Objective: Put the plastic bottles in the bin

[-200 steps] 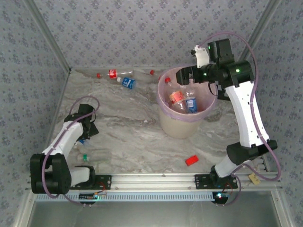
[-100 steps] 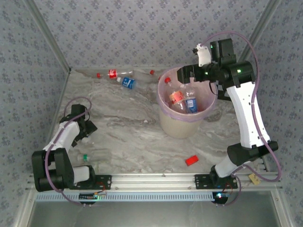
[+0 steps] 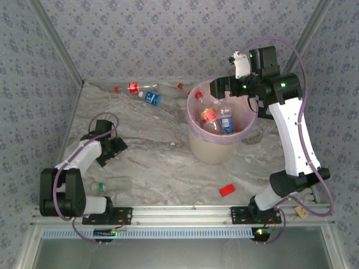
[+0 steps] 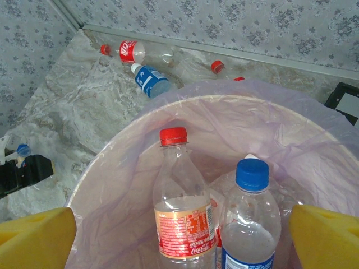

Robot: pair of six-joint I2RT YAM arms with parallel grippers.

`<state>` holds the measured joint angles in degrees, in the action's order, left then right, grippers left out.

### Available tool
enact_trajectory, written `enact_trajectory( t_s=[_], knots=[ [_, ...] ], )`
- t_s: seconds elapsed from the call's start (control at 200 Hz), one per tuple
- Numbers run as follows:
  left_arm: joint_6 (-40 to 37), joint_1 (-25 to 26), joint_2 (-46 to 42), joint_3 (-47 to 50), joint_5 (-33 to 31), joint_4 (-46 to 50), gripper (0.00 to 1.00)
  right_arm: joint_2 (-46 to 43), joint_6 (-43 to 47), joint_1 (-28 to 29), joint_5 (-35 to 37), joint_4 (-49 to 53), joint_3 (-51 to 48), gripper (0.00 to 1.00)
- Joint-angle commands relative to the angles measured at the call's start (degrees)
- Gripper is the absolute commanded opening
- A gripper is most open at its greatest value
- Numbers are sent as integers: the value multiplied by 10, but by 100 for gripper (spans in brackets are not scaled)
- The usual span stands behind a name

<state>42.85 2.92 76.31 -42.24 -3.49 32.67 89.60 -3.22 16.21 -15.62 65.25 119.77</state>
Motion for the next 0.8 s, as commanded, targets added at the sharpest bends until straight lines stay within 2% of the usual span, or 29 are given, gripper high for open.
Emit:
enact_trajectory(
  t_s=[0.0,0.1,0.275,0.515,0.645,0.795],
  knots=[
    [16,1,1,11,-28,-12,82,-12,-1,-1,11,-4,-7,99],
    [15,1,6,14,-37,-14,77,-14,1,-1,11,-3,-10,99],
    [18,2,-4,14,-32,-12,62,-19,0,-1,12,-5,-14,99],
    [16,24,-53,-2,-8,5,54,-35,-8,-2,-4,-14,-12,98],
    [21,55,-78,-13,41,-18,45,-45,-19,-1,-51,-33,-23,97],
    [6,105,-99,-37,142,-97,41,-44,-49,20,-114,-72,-39,95]
  ],
)
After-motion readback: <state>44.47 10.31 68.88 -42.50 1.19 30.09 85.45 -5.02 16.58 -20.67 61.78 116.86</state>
